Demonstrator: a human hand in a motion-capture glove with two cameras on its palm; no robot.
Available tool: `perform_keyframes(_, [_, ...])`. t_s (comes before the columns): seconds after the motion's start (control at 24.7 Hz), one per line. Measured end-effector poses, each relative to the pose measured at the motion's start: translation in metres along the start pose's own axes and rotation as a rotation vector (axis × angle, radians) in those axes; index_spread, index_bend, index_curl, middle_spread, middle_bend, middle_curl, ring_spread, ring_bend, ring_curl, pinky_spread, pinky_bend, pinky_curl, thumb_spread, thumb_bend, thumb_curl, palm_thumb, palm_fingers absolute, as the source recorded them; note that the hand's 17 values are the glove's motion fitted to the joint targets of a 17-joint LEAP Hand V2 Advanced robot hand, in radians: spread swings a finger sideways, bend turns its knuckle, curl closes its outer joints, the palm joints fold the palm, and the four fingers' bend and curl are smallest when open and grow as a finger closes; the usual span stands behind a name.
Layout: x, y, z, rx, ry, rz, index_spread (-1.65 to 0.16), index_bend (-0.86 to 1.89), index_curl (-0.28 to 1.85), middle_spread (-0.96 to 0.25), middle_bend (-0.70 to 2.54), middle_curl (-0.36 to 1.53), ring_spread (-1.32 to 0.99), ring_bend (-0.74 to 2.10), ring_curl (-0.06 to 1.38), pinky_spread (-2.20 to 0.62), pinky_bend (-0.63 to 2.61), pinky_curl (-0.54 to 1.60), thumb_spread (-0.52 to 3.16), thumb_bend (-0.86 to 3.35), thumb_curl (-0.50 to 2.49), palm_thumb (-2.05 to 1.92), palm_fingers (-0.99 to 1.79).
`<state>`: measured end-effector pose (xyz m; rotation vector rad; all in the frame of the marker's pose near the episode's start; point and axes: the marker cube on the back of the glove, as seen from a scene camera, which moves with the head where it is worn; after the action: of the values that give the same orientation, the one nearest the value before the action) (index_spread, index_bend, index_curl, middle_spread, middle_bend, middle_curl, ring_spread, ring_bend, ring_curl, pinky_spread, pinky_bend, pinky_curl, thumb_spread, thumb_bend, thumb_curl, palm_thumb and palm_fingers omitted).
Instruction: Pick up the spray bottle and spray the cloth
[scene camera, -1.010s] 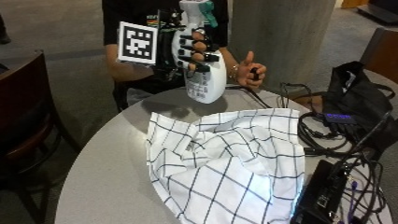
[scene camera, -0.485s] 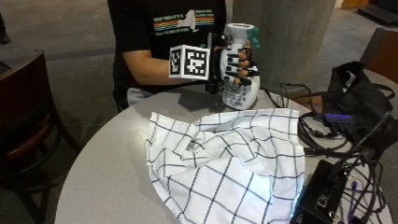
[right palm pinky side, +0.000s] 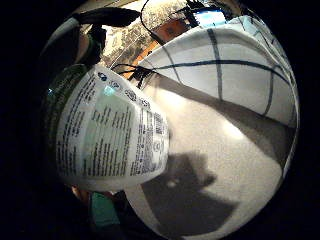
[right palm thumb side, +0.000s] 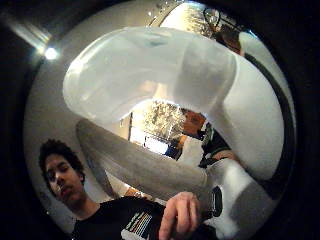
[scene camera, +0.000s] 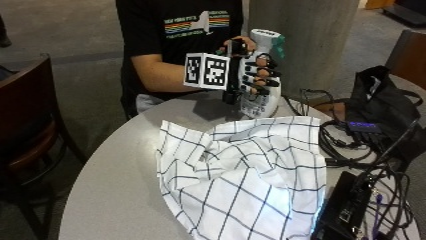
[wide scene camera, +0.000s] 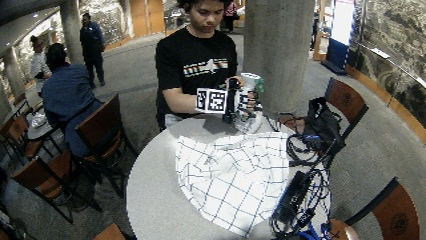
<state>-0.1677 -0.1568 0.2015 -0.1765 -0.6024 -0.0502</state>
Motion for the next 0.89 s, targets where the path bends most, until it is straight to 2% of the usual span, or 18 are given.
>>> perform_keyframes(0.2, [0.002, 0.017, -0.040, 0.034, 0.173, -0.036, -0.19, 0.07, 0.52, -0.06, 0.31, 0.48, -0.05, 0.28, 0.42, 0.18, 0.22, 0.31, 0.66, -0.07, 0.69, 0.84, 0.77])
perform_keyframes(0.36, [0.008, 0.031, -0.092, 0.100, 0.422, -0.044, -0.20, 0.14, 0.48, -0.05, 0.31, 0.47, -0.04, 0.26, 0.40, 0.20, 0.14, 0.28, 0.77, -0.05, 0.65, 0.81, 0.79])
perform_keyframes(0.65, [0.024, 0.085, -0.162, 0.199, 0.833, 0.025, -0.21, 0.20, 0.46, -0.04, 0.30, 0.46, -0.04, 0.25, 0.38, 0.22, 0.11, 0.24, 0.89, -0.03, 0.58, 0.78, 0.80])
perform_keyframes(0.89, [0.044, 0.123, -0.186, 0.279, 0.880, 0.107, -0.23, 0.24, 0.46, -0.06, 0.30, 0.45, -0.06, 0.24, 0.37, 0.23, 0.09, 0.21, 0.94, -0.01, 0.56, 0.81, 0.85])
